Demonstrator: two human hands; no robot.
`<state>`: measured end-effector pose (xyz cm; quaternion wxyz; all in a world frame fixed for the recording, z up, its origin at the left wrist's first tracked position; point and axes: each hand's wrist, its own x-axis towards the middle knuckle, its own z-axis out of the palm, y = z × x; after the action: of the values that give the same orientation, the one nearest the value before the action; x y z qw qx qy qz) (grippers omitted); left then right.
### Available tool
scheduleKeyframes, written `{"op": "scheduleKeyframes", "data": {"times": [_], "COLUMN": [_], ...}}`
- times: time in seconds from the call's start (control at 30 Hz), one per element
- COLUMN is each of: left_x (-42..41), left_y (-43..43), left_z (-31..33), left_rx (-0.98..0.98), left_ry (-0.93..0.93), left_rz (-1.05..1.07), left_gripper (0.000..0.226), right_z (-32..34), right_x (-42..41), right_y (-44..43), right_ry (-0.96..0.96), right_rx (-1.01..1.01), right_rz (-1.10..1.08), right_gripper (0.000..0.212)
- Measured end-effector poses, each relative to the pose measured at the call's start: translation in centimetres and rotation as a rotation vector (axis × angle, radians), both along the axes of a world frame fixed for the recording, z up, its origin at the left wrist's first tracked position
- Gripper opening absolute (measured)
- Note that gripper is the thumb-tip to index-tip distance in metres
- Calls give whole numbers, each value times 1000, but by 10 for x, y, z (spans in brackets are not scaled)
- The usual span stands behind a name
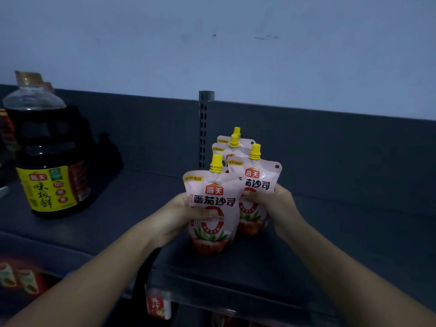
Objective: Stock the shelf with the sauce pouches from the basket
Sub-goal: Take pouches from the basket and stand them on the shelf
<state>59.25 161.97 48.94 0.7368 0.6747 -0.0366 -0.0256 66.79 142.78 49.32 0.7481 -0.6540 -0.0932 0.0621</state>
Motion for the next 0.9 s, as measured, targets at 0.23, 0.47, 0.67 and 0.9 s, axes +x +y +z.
{"op": "scheduleKeyframes", "data": {"times": [0.23, 0.47, 0.67, 0.9], "left_x": [3, -1, -7, 23], "left_y": [12, 19, 32, 48], "left_z": [-1, -9, -10, 5], "left_rx": [307, 315, 290, 117], "left_ry": [55, 46, -33, -19], "left_rz": [-26, -108, -148, 179], "left_gripper": [40, 52, 65, 30], "right_z": [-3, -6, -5, -20], "right_x": [12, 14, 8, 1], "right_y": [14, 19, 4, -21], "right_ry": [-40, -85, -96, -99], "right_rx": [-33, -130, -150, -117], "right_rz": [-12, 26, 31, -125], "right_gripper": [33, 29, 43, 40]}}
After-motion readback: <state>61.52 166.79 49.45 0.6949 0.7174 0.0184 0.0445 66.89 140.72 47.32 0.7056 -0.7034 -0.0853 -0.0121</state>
